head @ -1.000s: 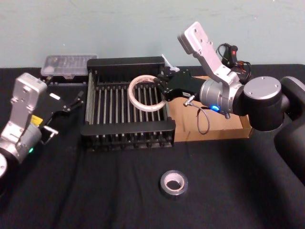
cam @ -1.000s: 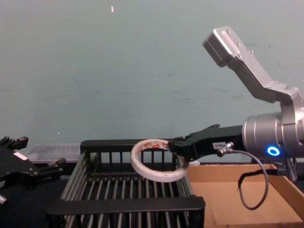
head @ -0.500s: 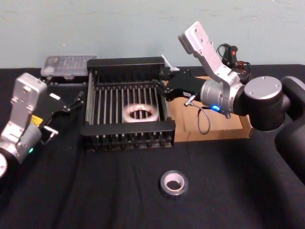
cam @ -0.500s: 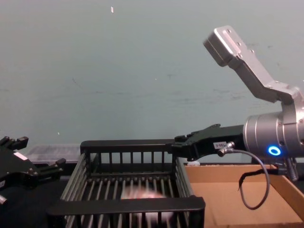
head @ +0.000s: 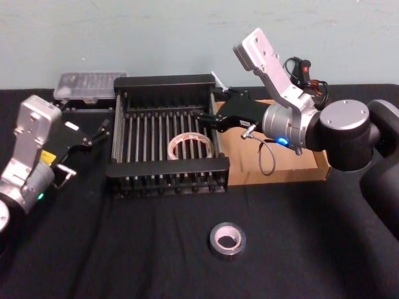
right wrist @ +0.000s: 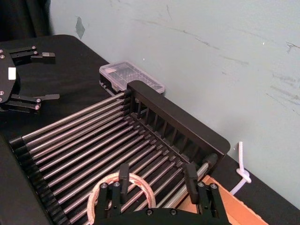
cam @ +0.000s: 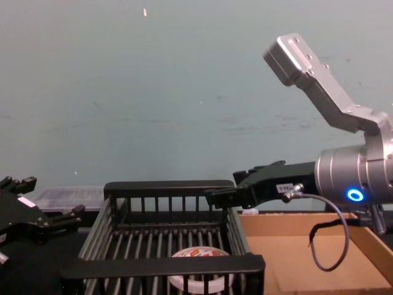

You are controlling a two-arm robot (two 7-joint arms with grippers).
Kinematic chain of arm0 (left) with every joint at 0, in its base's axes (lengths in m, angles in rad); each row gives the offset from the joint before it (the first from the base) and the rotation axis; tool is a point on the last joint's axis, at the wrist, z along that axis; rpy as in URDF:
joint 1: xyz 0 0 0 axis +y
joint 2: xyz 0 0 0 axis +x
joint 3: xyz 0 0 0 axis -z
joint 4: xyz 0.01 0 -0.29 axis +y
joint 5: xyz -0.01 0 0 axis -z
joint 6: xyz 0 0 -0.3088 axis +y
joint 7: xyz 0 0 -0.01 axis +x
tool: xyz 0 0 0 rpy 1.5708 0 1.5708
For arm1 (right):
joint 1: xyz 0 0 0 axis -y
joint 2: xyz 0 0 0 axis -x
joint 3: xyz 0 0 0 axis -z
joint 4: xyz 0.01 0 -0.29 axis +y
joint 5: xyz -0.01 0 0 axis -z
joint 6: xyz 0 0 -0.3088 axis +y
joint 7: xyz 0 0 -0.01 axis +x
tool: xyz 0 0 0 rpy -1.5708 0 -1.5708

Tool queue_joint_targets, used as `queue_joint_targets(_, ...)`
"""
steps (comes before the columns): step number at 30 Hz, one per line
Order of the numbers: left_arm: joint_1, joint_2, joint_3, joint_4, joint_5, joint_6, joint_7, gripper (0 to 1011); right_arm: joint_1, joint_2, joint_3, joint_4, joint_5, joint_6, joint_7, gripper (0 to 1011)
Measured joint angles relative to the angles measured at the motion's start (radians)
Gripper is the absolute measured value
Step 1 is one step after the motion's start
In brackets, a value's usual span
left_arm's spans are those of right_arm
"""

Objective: Pick up the white tape and place it into the black box , Pick up the silver tape and place it into the brown box.

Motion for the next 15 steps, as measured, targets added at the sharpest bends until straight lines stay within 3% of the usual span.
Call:
queue_joint_targets(4, 0.000, 0.000, 0.000, 0.000, 0.000, 0.000, 0.000, 1001, 0.000, 0.000, 0.000, 0.000, 0.000, 0.000, 0.000, 859)
queue_joint_targets(9, 0.000, 0.000, 0.000, 0.000, 0.000, 0.000, 0.000, 1001, 0.000, 0.000, 0.000, -0.001, 0.001, 0.000, 0.000, 973)
queue_joint_targets(15, 0.000, 0.000, 0.000, 0.000, 0.000, 0.000, 0.000, 1001, 0.000, 0.000, 0.000, -0.001, 0.001, 0.000, 0.000, 1002)
